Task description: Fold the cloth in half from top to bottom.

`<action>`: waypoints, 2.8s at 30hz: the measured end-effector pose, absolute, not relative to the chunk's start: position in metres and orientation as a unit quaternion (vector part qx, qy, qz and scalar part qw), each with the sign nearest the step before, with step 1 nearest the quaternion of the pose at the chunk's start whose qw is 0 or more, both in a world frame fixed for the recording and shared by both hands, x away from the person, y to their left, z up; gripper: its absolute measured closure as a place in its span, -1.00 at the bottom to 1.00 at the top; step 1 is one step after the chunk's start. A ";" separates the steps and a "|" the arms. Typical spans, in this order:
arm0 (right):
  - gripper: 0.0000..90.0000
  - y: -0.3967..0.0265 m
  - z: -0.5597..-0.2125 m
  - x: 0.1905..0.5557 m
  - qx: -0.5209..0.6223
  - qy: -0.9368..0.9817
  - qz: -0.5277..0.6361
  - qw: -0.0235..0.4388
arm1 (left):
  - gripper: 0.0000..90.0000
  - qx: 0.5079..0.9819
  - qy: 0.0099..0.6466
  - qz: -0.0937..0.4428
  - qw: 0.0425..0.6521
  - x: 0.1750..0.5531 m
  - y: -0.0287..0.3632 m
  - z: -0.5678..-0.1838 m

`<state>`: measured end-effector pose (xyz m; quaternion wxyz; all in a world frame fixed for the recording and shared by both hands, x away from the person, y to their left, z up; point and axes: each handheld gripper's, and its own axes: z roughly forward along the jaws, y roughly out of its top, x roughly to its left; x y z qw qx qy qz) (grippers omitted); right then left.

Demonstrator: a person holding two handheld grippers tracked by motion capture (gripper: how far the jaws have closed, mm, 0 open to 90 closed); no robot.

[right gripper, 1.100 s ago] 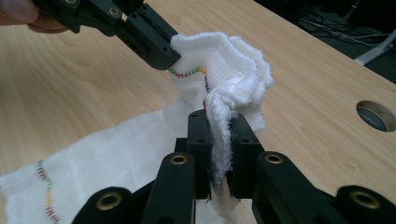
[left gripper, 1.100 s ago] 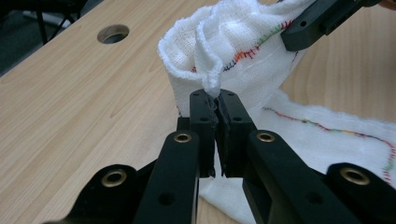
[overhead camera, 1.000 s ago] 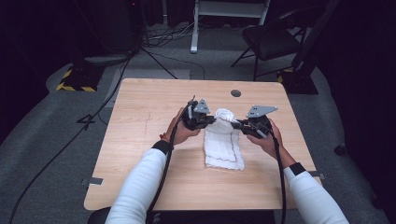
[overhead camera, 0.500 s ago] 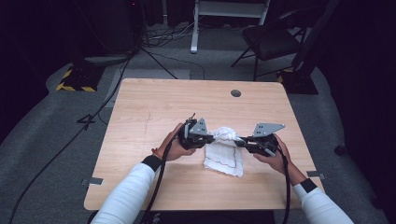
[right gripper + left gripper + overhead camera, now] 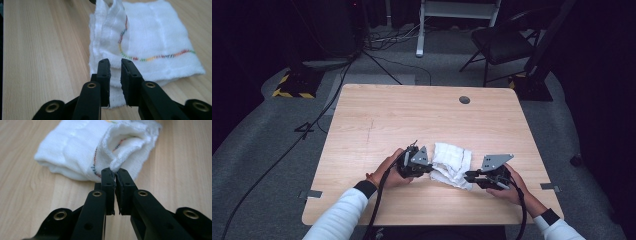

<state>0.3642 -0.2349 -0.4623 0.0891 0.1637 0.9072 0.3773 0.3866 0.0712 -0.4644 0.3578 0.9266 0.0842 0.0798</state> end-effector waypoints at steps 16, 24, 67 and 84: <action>0.07 -0.220 -0.456 0.377 0.224 0.889 0.372 0.146 | 0.08 0.899 0.167 0.139 0.381 0.402 0.075 -0.455; -0.07 -0.208 -0.468 0.384 0.232 0.897 0.353 0.130 | -0.04 0.890 0.187 0.100 0.403 0.425 0.048 -0.461; -0.28 -0.213 -0.485 0.345 0.226 0.907 0.344 0.096 | -0.59 0.900 0.267 0.111 0.327 0.338 0.167 -0.487; -0.19 -0.215 -0.488 0.396 0.264 0.892 0.353 0.102 | -0.59 0.891 0.298 0.105 0.327 0.349 0.188 -0.495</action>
